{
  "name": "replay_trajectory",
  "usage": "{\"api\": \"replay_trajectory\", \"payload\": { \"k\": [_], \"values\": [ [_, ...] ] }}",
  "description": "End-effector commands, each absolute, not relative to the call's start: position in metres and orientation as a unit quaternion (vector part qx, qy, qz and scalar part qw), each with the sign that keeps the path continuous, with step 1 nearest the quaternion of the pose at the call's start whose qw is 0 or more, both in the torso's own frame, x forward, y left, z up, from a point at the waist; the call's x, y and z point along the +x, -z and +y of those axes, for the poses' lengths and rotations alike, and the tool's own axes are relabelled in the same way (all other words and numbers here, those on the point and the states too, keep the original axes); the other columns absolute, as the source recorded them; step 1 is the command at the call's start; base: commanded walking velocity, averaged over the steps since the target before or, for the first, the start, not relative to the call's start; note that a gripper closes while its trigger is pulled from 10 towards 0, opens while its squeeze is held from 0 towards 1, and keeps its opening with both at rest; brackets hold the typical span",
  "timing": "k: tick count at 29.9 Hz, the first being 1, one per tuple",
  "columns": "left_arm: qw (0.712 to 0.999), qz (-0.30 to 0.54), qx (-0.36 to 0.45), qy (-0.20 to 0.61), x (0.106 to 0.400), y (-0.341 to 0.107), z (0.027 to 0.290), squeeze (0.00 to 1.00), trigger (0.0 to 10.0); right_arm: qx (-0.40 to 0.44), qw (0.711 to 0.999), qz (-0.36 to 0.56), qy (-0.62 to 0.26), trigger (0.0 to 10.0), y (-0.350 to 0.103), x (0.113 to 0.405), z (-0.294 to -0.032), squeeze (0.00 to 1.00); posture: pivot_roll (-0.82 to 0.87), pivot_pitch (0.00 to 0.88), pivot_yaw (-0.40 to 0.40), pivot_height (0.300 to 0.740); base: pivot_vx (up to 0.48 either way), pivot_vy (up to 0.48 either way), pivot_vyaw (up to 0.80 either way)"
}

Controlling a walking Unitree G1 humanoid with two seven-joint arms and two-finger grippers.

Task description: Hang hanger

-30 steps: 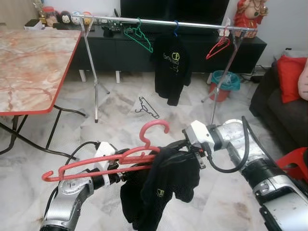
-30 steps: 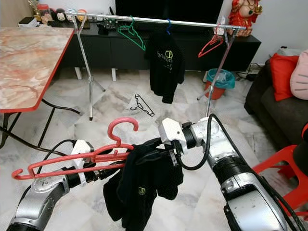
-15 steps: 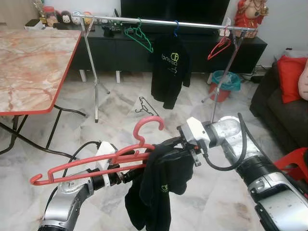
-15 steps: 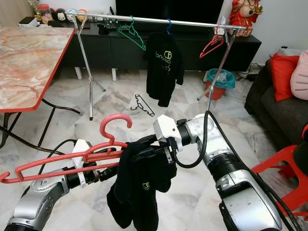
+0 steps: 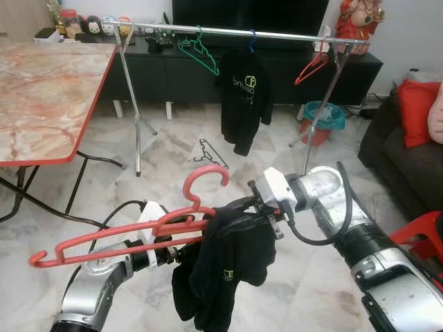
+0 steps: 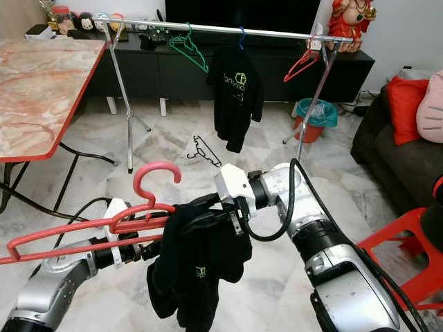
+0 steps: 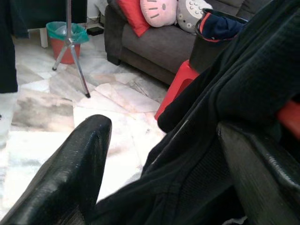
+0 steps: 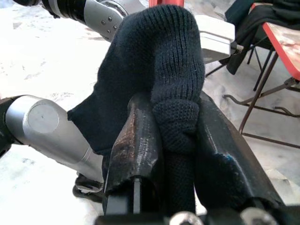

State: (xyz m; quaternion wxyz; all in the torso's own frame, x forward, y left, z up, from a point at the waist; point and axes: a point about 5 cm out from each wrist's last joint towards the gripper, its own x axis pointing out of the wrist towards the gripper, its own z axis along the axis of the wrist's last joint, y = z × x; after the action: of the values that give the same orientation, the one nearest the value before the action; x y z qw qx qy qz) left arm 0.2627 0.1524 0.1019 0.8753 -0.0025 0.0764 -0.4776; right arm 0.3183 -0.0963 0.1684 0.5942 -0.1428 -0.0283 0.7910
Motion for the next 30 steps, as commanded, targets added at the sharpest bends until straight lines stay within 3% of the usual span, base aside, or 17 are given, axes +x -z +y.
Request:
{"api": "replay_trajectory", "payload": {
  "k": [1, 5, 16, 30],
  "values": [
    [0.866, 0.075, 0.019, 0.493, 0.264, -0.106, 0.145, 0.00, 10.0, -0.146, 0.588, -0.058, -0.794, 10.0, -0.181, 0.319, -0.092, 0.00, 0.00, 0.000, -0.101, 0.736, 0.000, 0.000, 0.00],
    [0.866, 0.087, 0.072, 0.487, 0.270, -0.104, 0.142, 0.00, 10.0, -0.143, 0.586, -0.063, -0.795, 10.0, -0.183, 0.319, -0.089, 0.00, 0.00, 0.000, -0.099, 0.736, 0.000, 0.000, 0.00],
    [0.844, 0.160, 0.096, 0.502, 0.263, -0.084, 0.139, 0.00, 10.0, -0.143, 0.589, -0.078, -0.792, 10.0, -0.191, 0.324, -0.083, 0.00, 0.00, 0.000, -0.099, 0.736, 0.000, 0.000, 0.00],
    [0.877, 0.257, 0.166, 0.371, 0.271, -0.038, 0.171, 0.00, 10.0, -0.146, 0.591, -0.093, -0.788, 10.0, -0.201, 0.328, -0.078, 0.00, 0.00, 0.000, -0.101, 0.736, 0.000, 0.000, 0.00]
  ]
}}
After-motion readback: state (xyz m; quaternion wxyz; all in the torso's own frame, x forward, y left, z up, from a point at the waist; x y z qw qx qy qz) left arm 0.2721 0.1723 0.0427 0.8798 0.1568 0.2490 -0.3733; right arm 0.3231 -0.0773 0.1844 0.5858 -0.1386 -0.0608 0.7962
